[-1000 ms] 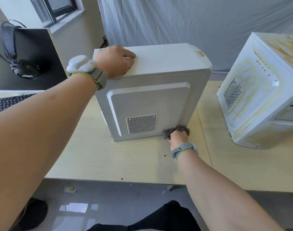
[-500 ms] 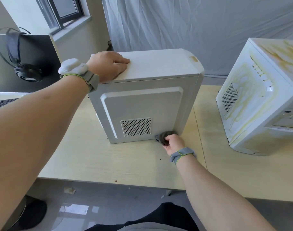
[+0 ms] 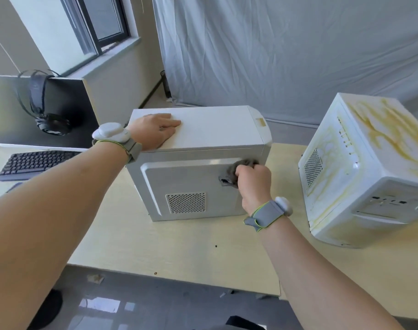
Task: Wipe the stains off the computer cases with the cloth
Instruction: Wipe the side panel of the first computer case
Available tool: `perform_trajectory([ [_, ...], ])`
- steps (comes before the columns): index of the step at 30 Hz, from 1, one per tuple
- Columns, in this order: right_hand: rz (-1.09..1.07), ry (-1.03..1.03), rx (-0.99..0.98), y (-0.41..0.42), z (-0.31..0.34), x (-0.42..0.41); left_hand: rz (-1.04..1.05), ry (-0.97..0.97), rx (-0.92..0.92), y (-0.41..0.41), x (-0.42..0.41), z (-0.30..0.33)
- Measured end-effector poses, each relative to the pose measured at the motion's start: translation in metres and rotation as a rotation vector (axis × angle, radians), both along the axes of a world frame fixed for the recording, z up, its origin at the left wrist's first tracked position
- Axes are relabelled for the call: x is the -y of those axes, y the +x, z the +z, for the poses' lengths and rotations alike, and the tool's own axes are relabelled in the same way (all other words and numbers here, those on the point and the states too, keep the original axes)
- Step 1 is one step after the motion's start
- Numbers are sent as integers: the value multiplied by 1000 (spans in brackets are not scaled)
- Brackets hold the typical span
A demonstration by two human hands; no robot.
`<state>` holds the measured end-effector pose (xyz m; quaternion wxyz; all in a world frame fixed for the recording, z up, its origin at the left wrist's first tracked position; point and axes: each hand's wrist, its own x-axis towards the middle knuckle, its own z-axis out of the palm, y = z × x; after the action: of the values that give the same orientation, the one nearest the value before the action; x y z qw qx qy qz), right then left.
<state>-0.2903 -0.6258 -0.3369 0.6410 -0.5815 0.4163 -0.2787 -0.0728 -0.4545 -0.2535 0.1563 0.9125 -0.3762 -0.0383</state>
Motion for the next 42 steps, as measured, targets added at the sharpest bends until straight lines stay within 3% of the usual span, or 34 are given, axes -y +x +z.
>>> perform_trajectory([
  [4,52,-231,-39,-15,30,0,16,89,-17,-8,9,-6],
  [8,105,-419,-56,-18,49,4,110,1,-48,-10,10,-8],
  [11,168,-717,-114,-7,51,-6,120,-42,-101,-7,8,-7],
  [16,365,-1304,-451,35,51,-41,347,-572,-560,-7,1,5],
  [21,567,-1449,-364,83,58,-66,318,-710,-617,-10,-6,11],
  [25,734,-1359,-532,109,71,-59,284,-594,-368,-22,-3,7],
  [32,533,-1156,-983,128,89,43,86,-142,108,-19,0,-23],
  [36,501,-1098,-1067,138,90,79,-7,-177,360,-24,-2,-30],
  [42,555,-1088,-987,149,104,90,-43,-238,459,-21,-5,-33],
])
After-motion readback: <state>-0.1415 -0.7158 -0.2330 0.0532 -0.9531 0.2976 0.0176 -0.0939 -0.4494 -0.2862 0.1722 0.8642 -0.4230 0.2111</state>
